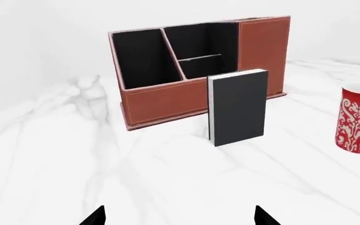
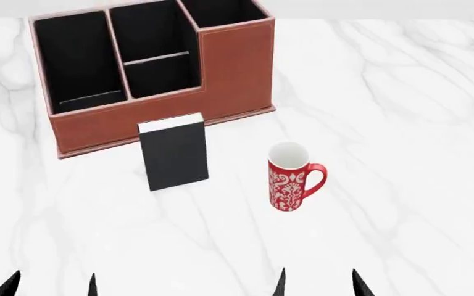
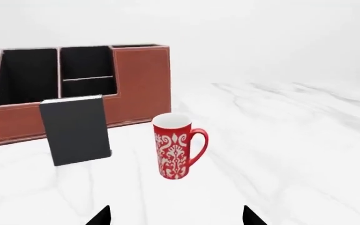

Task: Pick up the book and place it in the front compartment of the caddy.

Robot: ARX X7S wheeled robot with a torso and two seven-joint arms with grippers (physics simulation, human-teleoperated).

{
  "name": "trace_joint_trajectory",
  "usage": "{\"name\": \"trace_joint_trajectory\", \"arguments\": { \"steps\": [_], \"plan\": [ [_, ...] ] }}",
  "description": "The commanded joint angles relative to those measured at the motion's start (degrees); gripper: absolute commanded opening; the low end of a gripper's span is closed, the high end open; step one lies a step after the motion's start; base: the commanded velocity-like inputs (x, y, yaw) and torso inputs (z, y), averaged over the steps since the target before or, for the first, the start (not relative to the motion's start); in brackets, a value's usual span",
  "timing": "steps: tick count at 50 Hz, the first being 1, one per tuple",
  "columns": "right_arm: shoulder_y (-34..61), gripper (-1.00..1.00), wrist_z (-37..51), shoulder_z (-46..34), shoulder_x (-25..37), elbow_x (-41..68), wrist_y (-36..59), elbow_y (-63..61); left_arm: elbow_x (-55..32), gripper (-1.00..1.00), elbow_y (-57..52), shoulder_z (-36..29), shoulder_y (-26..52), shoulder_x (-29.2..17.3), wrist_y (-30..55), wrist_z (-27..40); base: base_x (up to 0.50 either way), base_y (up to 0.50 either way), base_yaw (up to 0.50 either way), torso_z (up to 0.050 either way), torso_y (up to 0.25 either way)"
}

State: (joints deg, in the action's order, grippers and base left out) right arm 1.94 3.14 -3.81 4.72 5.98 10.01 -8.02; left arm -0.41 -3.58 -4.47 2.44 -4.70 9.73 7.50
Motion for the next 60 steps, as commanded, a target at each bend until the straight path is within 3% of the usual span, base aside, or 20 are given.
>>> {"name": "trace_joint_trajectory", "arguments": {
  "steps": [1, 4, 6, 7, 14, 36, 60],
  "plan": [
    [11.4, 1.0, 0.3, 8.0, 3.2, 8.1, 23.5, -20.9, -2.6, 1.0, -18.7, 4.8, 9.0, -2.1, 20.3, -2.6, 0.0, 0.0, 0.0, 0.0, 0.0],
    [22.7, 1.0, 0.2, 11.2, 6.9, 13.0, 36.5, -28.2, -4.2, 1.0, -26.3, 6.2, 19.1, -4.4, 31.5, -3.6, 0.0, 0.0, 0.0, 0.0, 0.0],
    [27.1, 1.0, 1.2, 10.8, 9.0, 12.6, 40.1, -29.7, -4.6, 1.0, -28.4, 6.7, 23.6, -5.1, 35.8, -3.6, 0.0, 0.0, 0.0, 0.0, 0.0],
    [31.9, 1.0, 0.7, 12.3, 9.9, 14.7, 43.8, -30.5, -6.2, 1.0, -30.5, 8.1, 29.0, -5.3, 42.4, -3.9, 0.0, 0.0, 0.0, 0.0, 0.0],
    [44.8, 1.0, 1.1, 14.4, 13.5, 17.8, 52.9, -34.3, -7.2, 1.0, -35.3, 9.6, 41.5, -7.7, 51.2, -3.9, 0.0, 0.0, 0.0, 0.0, 0.0],
    [44.2, 1.0, 0.2, 14.5, 14.1, 18.6, 50.8, -34.4, -7.6, 1.0, -35.9, 9.3, 41.2, -8.4, 50.1, -3.8, 0.0, 0.0, 0.0, 0.0, 0.0],
    [42.8, 1.0, 0.1, 14.2, 14.5, 18.8, 48.7, -33.9, -7.9, 1.0, -35.5, 8.0, 40.6, -8.8, 48.8, -3.4, 0.0, 0.5, 0.0, 0.0, 0.0]
  ]
}}
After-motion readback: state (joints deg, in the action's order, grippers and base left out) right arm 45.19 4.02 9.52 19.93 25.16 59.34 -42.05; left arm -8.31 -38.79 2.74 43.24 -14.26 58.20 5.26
